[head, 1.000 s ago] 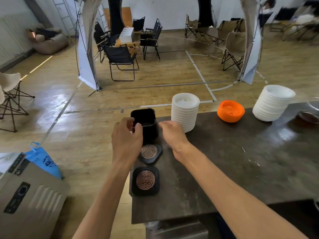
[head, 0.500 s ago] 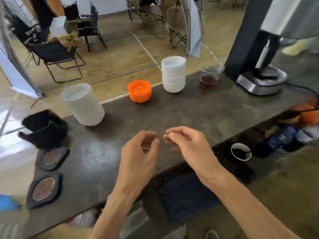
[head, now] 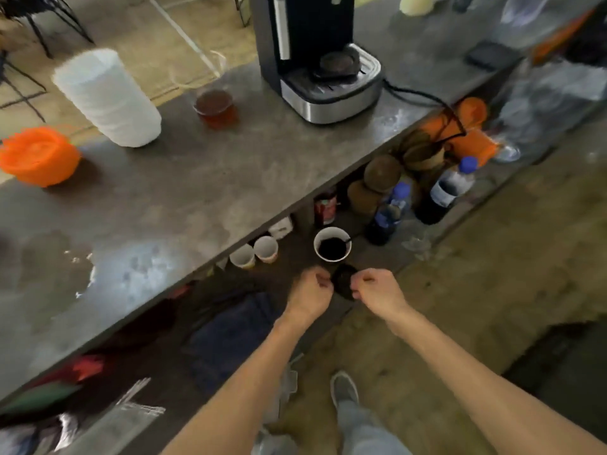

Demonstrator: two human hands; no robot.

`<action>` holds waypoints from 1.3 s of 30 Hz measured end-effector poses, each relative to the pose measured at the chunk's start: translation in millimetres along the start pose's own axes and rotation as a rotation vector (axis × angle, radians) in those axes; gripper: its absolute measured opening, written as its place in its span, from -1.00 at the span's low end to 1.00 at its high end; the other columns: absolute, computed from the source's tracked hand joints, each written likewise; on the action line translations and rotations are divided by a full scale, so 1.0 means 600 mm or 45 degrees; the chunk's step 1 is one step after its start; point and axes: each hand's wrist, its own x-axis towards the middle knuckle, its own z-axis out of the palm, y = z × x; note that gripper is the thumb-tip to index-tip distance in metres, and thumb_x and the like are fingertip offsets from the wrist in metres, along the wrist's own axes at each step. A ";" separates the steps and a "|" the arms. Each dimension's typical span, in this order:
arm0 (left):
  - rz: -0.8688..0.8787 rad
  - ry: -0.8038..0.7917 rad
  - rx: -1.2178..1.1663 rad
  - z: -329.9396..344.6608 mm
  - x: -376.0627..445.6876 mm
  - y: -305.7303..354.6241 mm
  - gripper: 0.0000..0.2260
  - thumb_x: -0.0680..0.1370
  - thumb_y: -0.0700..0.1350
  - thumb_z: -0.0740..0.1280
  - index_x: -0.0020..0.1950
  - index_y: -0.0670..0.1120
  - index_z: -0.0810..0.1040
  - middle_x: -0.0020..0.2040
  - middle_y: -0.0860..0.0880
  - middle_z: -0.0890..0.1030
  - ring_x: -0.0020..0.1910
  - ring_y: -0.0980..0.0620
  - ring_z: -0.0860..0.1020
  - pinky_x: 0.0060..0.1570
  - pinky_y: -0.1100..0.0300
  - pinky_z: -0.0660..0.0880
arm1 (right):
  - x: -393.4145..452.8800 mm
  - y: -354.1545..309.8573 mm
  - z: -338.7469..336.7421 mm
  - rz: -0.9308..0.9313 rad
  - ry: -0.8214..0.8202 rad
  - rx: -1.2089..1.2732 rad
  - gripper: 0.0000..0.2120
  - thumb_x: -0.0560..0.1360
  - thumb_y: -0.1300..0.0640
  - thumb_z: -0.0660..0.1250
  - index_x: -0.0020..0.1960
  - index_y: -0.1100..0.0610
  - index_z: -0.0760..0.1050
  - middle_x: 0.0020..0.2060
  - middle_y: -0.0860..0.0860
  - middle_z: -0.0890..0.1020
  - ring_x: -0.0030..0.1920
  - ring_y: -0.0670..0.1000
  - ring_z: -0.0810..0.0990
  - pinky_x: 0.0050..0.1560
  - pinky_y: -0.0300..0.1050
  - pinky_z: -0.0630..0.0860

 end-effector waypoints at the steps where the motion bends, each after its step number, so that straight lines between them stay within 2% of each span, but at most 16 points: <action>1: -0.058 -0.037 0.047 0.019 0.022 -0.006 -0.78 0.57 -0.14 0.30 0.21 -0.07 0.56 0.21 -0.10 0.62 0.21 -0.10 0.57 0.15 0.11 0.50 | 0.023 0.014 0.001 0.014 0.000 -0.067 -0.85 0.50 0.19 0.32 -0.08 0.11 0.68 -0.12 0.13 0.72 -0.05 0.11 0.69 -0.06 -0.10 0.53; 4: -0.172 -0.092 0.154 0.059 0.073 -0.024 -0.73 0.59 -0.09 0.28 0.28 -0.08 0.51 0.29 -0.12 0.57 0.28 -0.17 0.52 0.18 0.08 0.46 | 0.084 0.048 0.007 0.058 0.021 -0.260 -0.71 0.51 0.18 0.31 0.21 0.17 0.62 0.13 0.17 0.67 0.19 0.20 0.61 0.08 -0.13 0.49; 7: -0.230 -0.092 0.156 0.094 0.112 -0.043 -0.71 0.58 -0.07 0.28 0.29 -0.07 0.49 0.31 -0.14 0.55 0.29 -0.20 0.51 0.22 0.02 0.49 | 0.133 0.087 0.022 0.070 0.057 -0.391 -0.68 0.51 0.13 0.34 0.22 0.25 0.52 0.18 0.25 0.60 0.21 0.26 0.57 0.12 0.01 0.50; 9: -0.229 -0.083 0.144 0.115 0.129 -0.050 -0.77 0.55 -0.08 0.30 0.19 -0.09 0.52 0.21 -0.16 0.60 0.21 -0.21 0.56 0.11 -0.02 0.53 | 0.155 0.107 0.034 0.058 0.057 -0.490 -0.64 0.53 0.08 0.33 0.23 0.27 0.48 0.21 0.26 0.53 0.21 0.28 0.53 0.09 0.01 0.48; 11: -0.234 -0.050 0.128 0.134 0.137 -0.048 -0.78 0.55 -0.09 0.34 0.17 -0.11 0.54 0.18 -0.16 0.62 0.19 -0.20 0.57 0.02 0.05 0.52 | 0.169 0.119 0.045 0.051 0.085 -0.531 -0.61 0.54 0.07 0.32 0.26 0.28 0.44 0.24 0.23 0.48 0.21 0.27 0.49 0.07 0.01 0.46; 14: -0.263 0.007 0.137 0.153 0.139 -0.042 -0.71 0.54 -0.07 0.39 0.23 -0.12 0.51 0.24 -0.15 0.58 0.24 -0.18 0.55 0.13 0.03 0.50 | 0.182 0.131 0.051 0.078 0.098 -0.529 -0.59 0.53 0.07 0.36 0.27 0.28 0.43 0.26 0.25 0.46 0.22 0.27 0.48 0.11 -0.01 0.45; 17: -0.279 0.036 0.185 0.165 0.136 -0.046 -0.71 0.53 -0.09 0.40 0.22 -0.12 0.49 0.32 -0.15 0.47 0.22 -0.17 0.54 0.18 0.04 0.49 | 0.184 0.143 0.052 0.092 0.080 -0.503 -0.60 0.47 0.11 0.40 0.22 0.29 0.47 0.23 0.26 0.50 0.18 0.27 0.50 0.11 -0.04 0.44; 19: -0.282 0.057 0.179 0.165 0.134 -0.050 -0.72 0.52 -0.12 0.41 0.20 -0.13 0.49 0.32 -0.15 0.44 0.20 -0.17 0.54 0.18 0.05 0.48 | 0.182 0.150 0.048 0.086 0.094 -0.412 -0.64 0.43 0.15 0.43 0.16 0.29 0.49 0.13 0.24 0.57 0.15 0.26 0.54 -0.01 -0.05 0.43; 21: -0.283 0.049 0.167 0.161 0.130 -0.056 -0.71 0.51 -0.12 0.41 0.20 -0.13 0.48 0.28 -0.14 0.50 0.21 -0.16 0.54 0.17 0.05 0.49 | 0.176 0.155 0.041 0.070 0.055 -0.358 -0.70 0.42 0.15 0.46 0.08 0.26 0.53 -0.02 0.18 0.63 0.10 0.22 0.60 -0.17 -0.14 0.36; 24: -0.279 0.011 0.117 0.146 0.111 -0.066 -0.69 0.51 -0.11 0.44 0.21 -0.14 0.50 0.21 -0.13 0.56 0.23 -0.14 0.54 0.12 0.09 0.46 | 0.151 0.150 0.027 0.010 -0.029 -0.354 -0.75 0.45 0.14 0.47 0.11 0.19 0.61 -0.05 0.11 0.65 0.08 0.14 0.62 -0.11 -0.24 0.39; 26: -0.214 0.008 0.095 0.130 0.084 -0.072 -0.73 0.51 -0.11 0.44 0.17 -0.12 0.52 0.12 -0.10 0.59 0.16 -0.11 0.57 -0.02 0.16 0.43 | 0.124 0.140 0.018 -0.112 -0.068 -0.372 -0.86 0.48 0.12 0.45 0.04 0.08 0.63 -0.13 0.03 0.64 -0.01 0.10 0.63 -0.12 -0.26 0.41; 28: -0.112 0.026 0.089 0.107 0.046 -0.075 -0.81 0.51 -0.09 0.43 0.09 -0.08 0.55 0.02 -0.05 0.58 0.06 -0.06 0.59 -0.09 0.20 0.41 | 0.090 0.122 0.008 -0.275 -0.070 -0.351 -0.96 0.50 0.10 0.44 -0.06 -0.02 0.62 -0.16 -0.02 0.61 -0.13 0.00 0.60 -0.23 -0.36 0.37; 31: 0.055 0.169 0.044 0.058 -0.014 -0.074 -0.89 0.49 -0.12 0.45 -0.01 -0.02 0.58 -0.01 0.01 0.52 -0.07 0.03 0.56 -0.04 0.13 0.51 | 0.028 0.078 -0.007 -0.489 -0.074 -0.222 -0.92 0.49 0.10 0.47 -0.12 -0.07 0.62 -0.23 -0.08 0.57 -0.25 -0.16 0.53 -0.24 -0.40 0.40; 33: 0.208 0.341 0.020 0.015 -0.053 -0.062 -0.86 0.48 -0.20 0.45 -0.04 0.01 0.59 -0.02 0.06 0.50 -0.12 0.13 0.54 -0.05 0.26 0.51 | -0.015 0.040 -0.015 -0.591 -0.138 -0.134 -0.91 0.50 0.14 0.46 -0.11 -0.05 0.62 -0.32 -0.08 0.59 -0.31 -0.15 0.55 -0.28 -0.37 0.43; 35: 0.351 0.516 0.018 -0.035 -0.086 -0.041 -0.82 0.47 -0.28 0.44 -0.04 -0.02 0.59 0.02 0.09 0.48 -0.10 0.19 0.51 -0.06 0.36 0.47 | -0.050 -0.001 -0.019 -0.667 -0.163 -0.033 -0.91 0.51 0.18 0.45 -0.05 -0.01 0.64 -0.34 -0.06 0.63 -0.35 -0.12 0.60 -0.30 -0.34 0.49; 39: 0.593 0.770 -0.010 -0.126 -0.143 -0.002 -0.77 0.46 -0.37 0.44 0.02 -0.10 0.59 0.13 0.06 0.45 0.09 0.19 0.50 0.10 0.35 0.50 | -0.110 -0.080 -0.028 -0.863 -0.114 0.110 -0.88 0.50 0.11 0.45 0.03 0.04 0.67 -0.24 -0.13 0.69 -0.26 -0.08 0.68 -0.22 -0.25 0.59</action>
